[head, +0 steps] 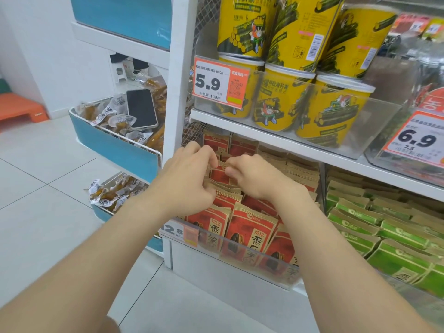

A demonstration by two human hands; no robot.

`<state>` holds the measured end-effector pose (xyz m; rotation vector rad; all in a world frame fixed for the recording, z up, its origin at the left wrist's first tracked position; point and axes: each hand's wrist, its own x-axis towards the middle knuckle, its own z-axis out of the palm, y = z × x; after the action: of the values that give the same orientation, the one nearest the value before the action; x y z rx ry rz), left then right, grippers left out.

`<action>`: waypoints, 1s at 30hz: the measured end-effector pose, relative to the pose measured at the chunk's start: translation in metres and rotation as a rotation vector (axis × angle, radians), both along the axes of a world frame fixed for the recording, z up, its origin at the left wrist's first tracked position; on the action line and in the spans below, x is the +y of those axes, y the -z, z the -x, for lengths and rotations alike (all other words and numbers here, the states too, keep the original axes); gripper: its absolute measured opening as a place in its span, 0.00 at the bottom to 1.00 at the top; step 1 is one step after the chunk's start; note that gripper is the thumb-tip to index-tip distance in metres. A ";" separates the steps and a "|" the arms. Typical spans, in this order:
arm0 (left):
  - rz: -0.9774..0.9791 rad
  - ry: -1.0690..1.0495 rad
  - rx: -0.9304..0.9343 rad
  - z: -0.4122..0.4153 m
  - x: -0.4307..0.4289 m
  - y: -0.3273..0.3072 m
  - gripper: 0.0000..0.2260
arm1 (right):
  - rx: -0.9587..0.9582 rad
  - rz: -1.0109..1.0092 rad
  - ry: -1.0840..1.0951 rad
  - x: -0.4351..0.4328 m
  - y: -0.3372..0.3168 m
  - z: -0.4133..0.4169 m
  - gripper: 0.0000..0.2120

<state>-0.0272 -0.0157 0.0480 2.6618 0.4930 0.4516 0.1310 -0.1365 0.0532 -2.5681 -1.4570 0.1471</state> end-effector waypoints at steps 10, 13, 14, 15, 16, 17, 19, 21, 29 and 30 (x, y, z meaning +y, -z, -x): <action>-0.124 0.053 0.186 -0.006 -0.006 0.000 0.33 | -0.098 -0.281 0.180 -0.001 0.000 0.003 0.11; -0.135 0.063 0.187 -0.007 -0.006 0.001 0.27 | -0.207 -0.165 0.224 0.001 0.002 0.005 0.14; -0.137 0.063 0.183 -0.007 -0.006 0.001 0.26 | -0.226 -0.141 0.227 0.001 0.003 0.004 0.15; -0.136 0.062 0.179 -0.007 -0.007 0.001 0.26 | -0.227 -0.118 0.230 0.001 0.003 0.002 0.15; -0.137 0.062 0.176 -0.007 -0.007 0.001 0.25 | -0.217 -0.096 0.233 0.001 0.003 0.000 0.15; -0.140 0.062 0.174 -0.008 -0.007 0.001 0.24 | -0.207 -0.072 0.235 0.001 0.003 -0.002 0.15; -0.142 0.062 0.170 -0.007 -0.008 0.001 0.22 | -0.228 -0.042 0.241 0.001 0.002 -0.003 0.13; -0.147 0.063 0.158 -0.007 -0.008 0.002 0.19 | -0.297 -0.044 0.250 0.002 0.002 0.001 0.10; -0.168 0.051 0.096 -0.003 -0.008 0.009 0.19 | -0.481 -0.057 0.105 -0.001 -0.003 0.011 0.11; -0.162 0.047 0.085 -0.003 -0.008 0.009 0.19 | -0.512 -0.066 0.076 -0.003 -0.004 0.014 0.10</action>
<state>-0.0241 -0.0235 0.0390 2.8516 0.4343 0.3797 0.1167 -0.1395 0.0572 -2.7212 -1.4709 -0.6006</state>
